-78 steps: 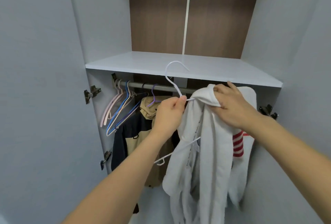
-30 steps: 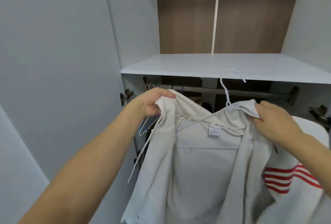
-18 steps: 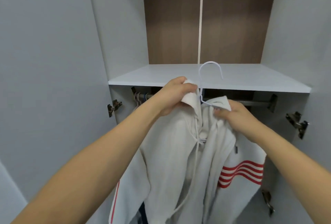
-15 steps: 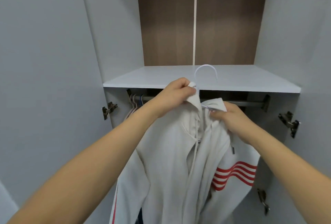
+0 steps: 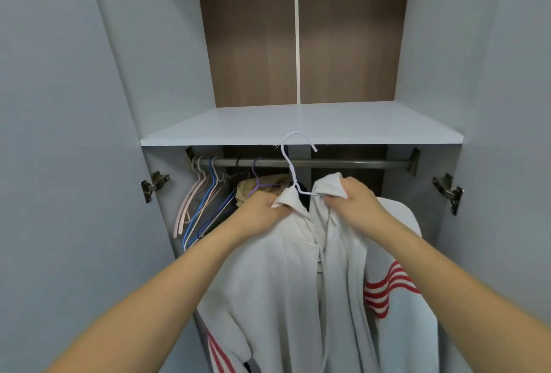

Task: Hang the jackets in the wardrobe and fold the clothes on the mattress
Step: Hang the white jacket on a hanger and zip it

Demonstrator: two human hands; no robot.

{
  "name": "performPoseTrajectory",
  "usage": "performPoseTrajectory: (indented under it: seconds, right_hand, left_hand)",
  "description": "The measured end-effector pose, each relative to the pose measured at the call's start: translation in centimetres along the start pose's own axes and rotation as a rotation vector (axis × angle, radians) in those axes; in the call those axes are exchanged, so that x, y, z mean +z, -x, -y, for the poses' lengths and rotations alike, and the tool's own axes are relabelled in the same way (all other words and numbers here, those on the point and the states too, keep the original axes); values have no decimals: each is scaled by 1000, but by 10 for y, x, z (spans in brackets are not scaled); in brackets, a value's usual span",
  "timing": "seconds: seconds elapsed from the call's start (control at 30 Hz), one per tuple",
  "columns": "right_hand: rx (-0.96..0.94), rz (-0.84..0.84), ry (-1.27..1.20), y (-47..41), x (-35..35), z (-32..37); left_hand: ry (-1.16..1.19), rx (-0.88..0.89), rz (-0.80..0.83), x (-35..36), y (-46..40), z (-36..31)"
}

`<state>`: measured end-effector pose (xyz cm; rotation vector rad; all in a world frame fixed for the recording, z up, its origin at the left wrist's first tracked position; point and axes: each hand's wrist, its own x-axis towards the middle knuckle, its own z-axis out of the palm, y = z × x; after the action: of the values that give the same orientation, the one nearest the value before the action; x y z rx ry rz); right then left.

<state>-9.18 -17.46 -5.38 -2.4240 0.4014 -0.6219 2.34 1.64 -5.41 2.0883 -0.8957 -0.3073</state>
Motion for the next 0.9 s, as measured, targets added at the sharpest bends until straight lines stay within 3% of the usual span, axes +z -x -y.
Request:
performPoseTrajectory:
  seconds: [0.2,0.43,0.73,0.9]
  right_hand:
    - [12,-51,423,-7,18,-19]
    - [173,145,329,-39,50,-43]
    - [254,-67,98,-116,98,-63]
    - [283,-30,98,-143,125,-68]
  left_hand:
    - [276,-301,71,11,-12,5]
    - [309,-385,-74,42,-58,23]
    - [246,-444,-288,24,-172,54]
    - [182,-451,-292,17,-221,66]
